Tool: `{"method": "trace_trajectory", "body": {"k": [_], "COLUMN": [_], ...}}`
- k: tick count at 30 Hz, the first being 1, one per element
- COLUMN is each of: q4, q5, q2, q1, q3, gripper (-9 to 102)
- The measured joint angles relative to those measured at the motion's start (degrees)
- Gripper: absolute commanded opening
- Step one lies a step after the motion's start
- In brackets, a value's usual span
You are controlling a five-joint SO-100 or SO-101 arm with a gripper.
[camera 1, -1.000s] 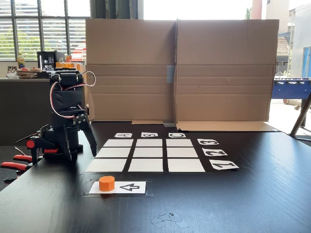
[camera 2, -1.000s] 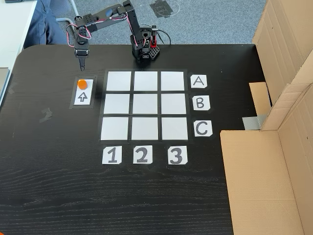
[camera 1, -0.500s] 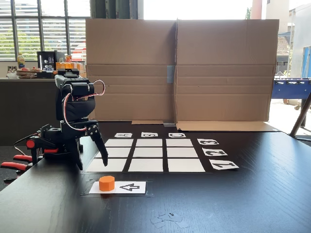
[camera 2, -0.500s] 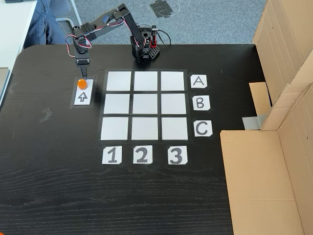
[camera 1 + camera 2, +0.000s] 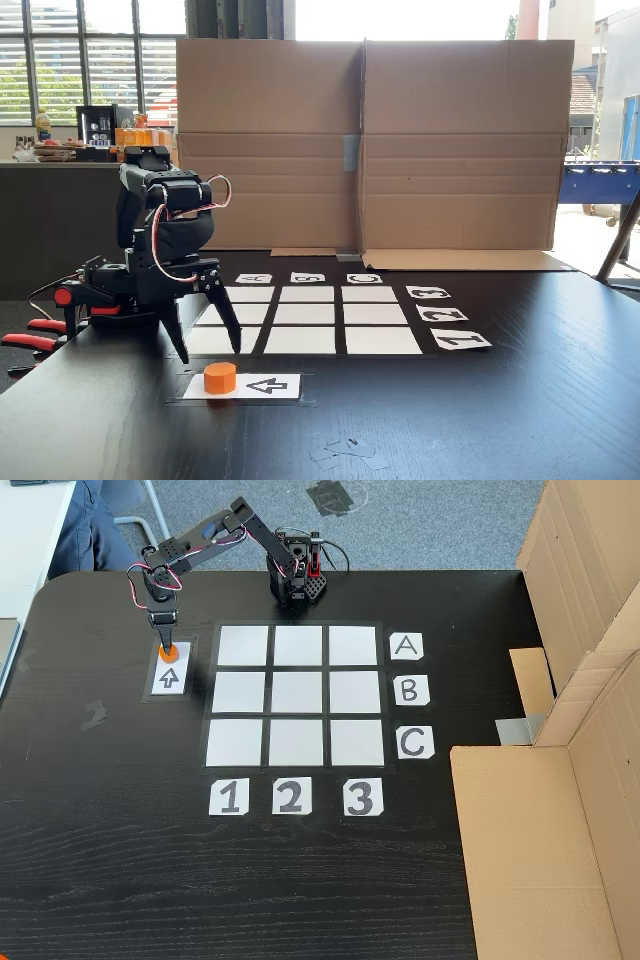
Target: Pick up the round, orange token and place it in the grid on square A1.
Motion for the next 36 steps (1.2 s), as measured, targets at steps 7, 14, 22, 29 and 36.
{"method": "trace_trajectory", "body": {"k": [7, 14, 22, 29, 36], "q4": [0.0, 0.0, 0.0, 0.0, 0.0], "q5": [0.0, 0.0, 0.53, 0.53, 0.53], "q2": [-2.29, -4.04, -5.89, -7.38, -7.56], "q1": [-0.09, -0.7, -0.88, -1.41, -1.93], "q3": [-2.02, -3.69, -4.92, -5.19, -5.36], "gripper": [29, 30, 30, 30, 28]}}
